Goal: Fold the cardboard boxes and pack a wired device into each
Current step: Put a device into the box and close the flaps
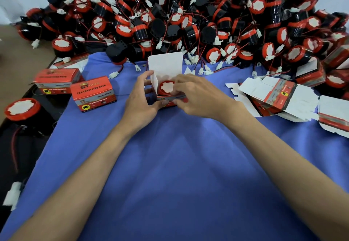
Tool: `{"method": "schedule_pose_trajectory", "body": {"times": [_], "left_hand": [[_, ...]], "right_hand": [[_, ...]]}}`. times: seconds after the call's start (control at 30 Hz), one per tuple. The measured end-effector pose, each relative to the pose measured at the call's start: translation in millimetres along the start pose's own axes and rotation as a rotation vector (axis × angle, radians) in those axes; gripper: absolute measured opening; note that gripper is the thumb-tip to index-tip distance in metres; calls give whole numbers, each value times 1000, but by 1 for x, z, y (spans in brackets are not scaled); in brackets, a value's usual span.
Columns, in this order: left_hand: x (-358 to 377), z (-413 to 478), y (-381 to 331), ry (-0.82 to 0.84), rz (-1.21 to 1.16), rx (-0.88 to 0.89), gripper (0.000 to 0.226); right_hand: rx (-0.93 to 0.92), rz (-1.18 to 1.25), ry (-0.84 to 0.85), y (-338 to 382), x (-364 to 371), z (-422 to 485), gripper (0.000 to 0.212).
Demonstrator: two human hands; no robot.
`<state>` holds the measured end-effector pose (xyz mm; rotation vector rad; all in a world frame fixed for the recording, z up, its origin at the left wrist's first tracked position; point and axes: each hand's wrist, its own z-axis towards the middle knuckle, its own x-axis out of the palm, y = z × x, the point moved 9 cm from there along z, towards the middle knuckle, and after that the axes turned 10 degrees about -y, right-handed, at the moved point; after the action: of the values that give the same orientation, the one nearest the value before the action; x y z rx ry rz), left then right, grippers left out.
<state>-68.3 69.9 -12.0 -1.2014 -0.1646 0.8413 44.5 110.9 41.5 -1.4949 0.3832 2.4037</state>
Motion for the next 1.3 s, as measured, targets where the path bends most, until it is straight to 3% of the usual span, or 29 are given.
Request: {"method": "schedule_pose_trajectory", "body": {"times": [0.17,0.4,0.5,0.6,0.7,0.77,0.97,1.17,1.3], "left_hand": [[0,1,-1,6,6,-3,81],[2,0,0,32,8,-30,80],[4,0,-2,64,17,-28,77],[9,-3,-4,127,39,-11,73],[11,-4,-10,150,84,48,70],[10,-4,-14,134,89,71,65],[13,-6,-13,115,106,66,36],[15,-2,-16,52,187,122,30],[12,-4,-18,72,115,149,27]], "right_hand": [[-14,47,-143,1,-5,-8,27],[16,128,-177,-7,-6,-8,25],[-2,173,-451,-13,-27,-18,22],[177,317,-726,-34,-36,-42,22],[487,624,-696,-61,-16,-51,15],[573,713,-632,-70,-6,-50,9],[391,535,-617,-51,-14,-48,15],[232,274,-623,-38,-17,-46,16],[162,192,-649,-25,-19,-46,12]]}}
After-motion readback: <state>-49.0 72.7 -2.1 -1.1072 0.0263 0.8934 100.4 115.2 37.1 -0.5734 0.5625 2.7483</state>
